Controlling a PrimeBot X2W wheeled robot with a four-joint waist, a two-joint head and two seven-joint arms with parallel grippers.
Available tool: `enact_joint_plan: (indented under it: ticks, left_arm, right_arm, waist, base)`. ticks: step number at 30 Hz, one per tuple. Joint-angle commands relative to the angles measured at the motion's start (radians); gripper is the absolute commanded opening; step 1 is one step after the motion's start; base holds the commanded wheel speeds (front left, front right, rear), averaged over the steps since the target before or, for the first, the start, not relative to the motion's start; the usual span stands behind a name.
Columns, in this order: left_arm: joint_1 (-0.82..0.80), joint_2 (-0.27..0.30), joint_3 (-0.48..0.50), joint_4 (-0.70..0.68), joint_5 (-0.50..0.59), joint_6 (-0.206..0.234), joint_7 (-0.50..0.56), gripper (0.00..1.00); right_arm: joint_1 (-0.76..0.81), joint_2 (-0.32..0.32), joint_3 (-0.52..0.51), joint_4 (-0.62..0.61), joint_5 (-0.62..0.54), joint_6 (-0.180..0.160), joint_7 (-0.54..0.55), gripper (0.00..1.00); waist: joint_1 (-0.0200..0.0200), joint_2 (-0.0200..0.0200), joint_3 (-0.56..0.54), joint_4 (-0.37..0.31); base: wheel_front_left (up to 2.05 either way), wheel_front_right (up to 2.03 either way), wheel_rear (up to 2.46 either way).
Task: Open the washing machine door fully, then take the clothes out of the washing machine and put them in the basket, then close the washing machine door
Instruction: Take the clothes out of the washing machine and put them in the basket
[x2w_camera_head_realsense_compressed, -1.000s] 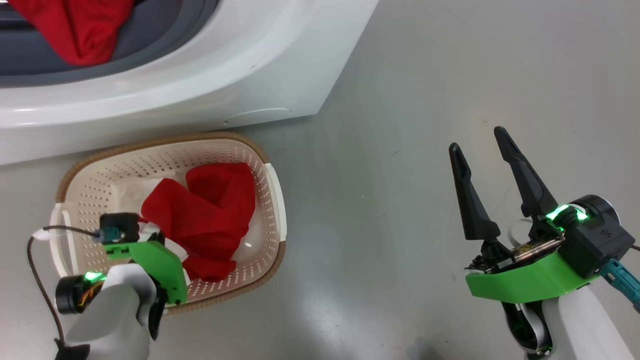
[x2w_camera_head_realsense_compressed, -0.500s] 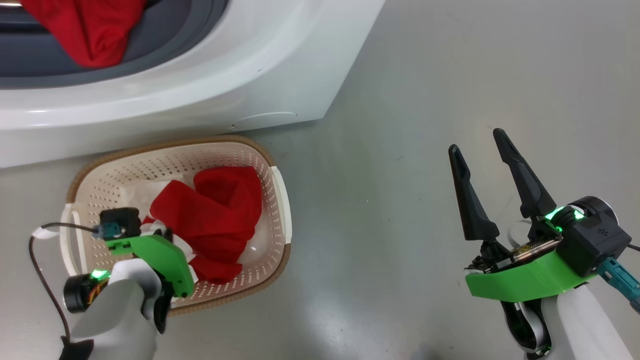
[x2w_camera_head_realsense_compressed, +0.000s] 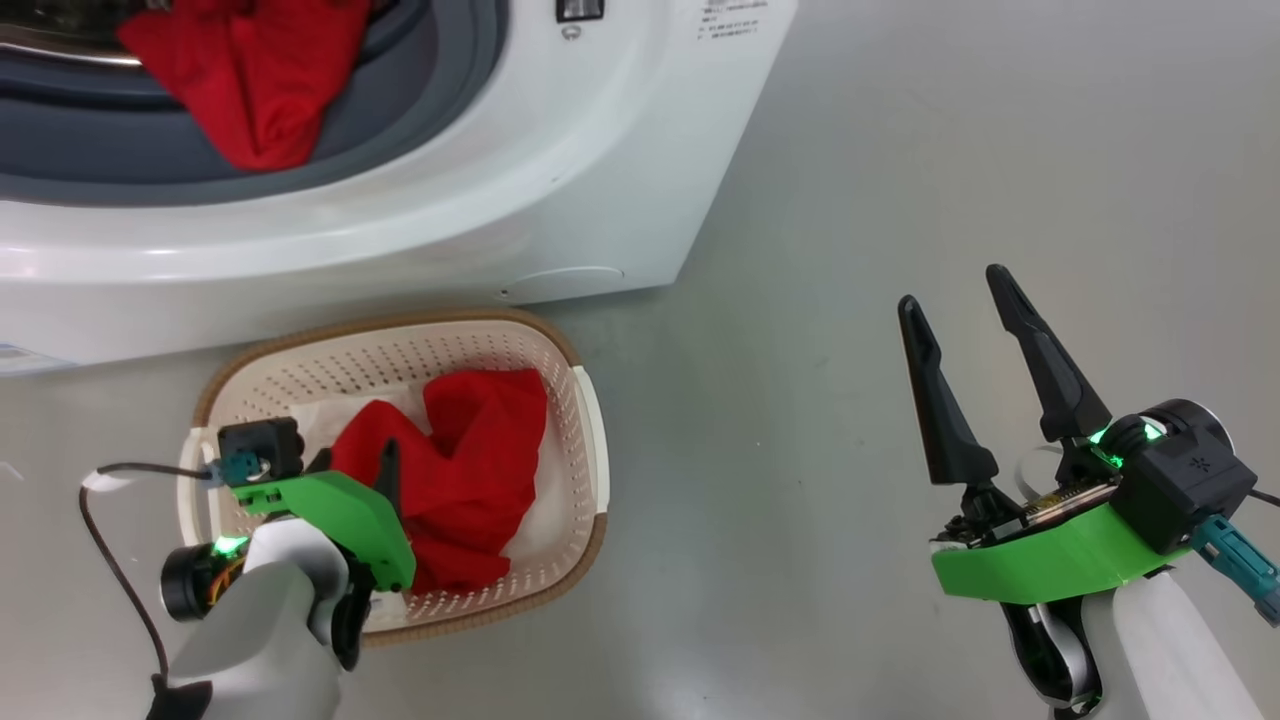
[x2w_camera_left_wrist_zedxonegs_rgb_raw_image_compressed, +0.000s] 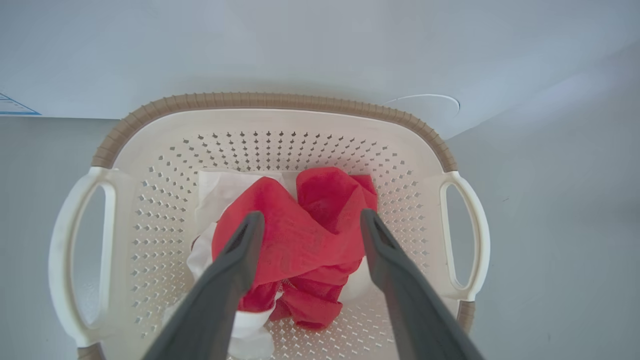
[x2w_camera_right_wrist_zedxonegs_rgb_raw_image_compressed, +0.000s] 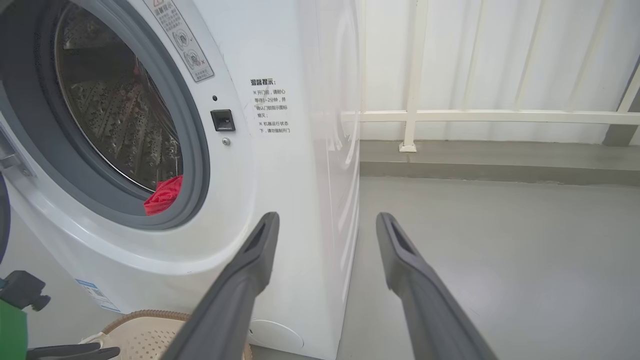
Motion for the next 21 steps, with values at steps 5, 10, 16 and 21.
enact_joint_plan:
  ticks: [5,10,16,21]
  left_arm:
    - [0.026,0.024,0.020,-0.040,0.005,-0.008,-0.057,1.00]
    - [0.042,0.034,0.027,-0.097,0.019,0.007,-0.072,1.00]
    - [0.130,0.070,0.095,-0.365,0.089,0.078,-0.074,1.00]
    - [0.233,0.070,0.141,-0.535,0.147,0.101,-0.074,1.00]
  right_arm:
    - [0.015,0.000,0.010,-0.011,0.004,0.006,-0.006,1.00]
    - [0.024,0.000,0.011,-0.003,0.004,0.006,-0.006,1.00]
    - [0.044,0.000,0.011,0.011,-0.010,0.006,-0.006,1.00]
    - [0.058,0.000,0.013,0.022,-0.013,0.006,-0.006,1.00]
  waist:
    - [0.0000,0.0000,-0.066,0.028]
    - [0.0000,0.0000,-0.102,0.038]
    - [0.0000,0.0000,-0.155,0.052]
    - [0.0000,0.0000,-0.200,0.056]
  base:
    - [0.00,0.00,0.00]
    - [0.00,0.00,0.00]
    - [0.00,0.00,0.00]
    - [0.00,0.00,0.00]
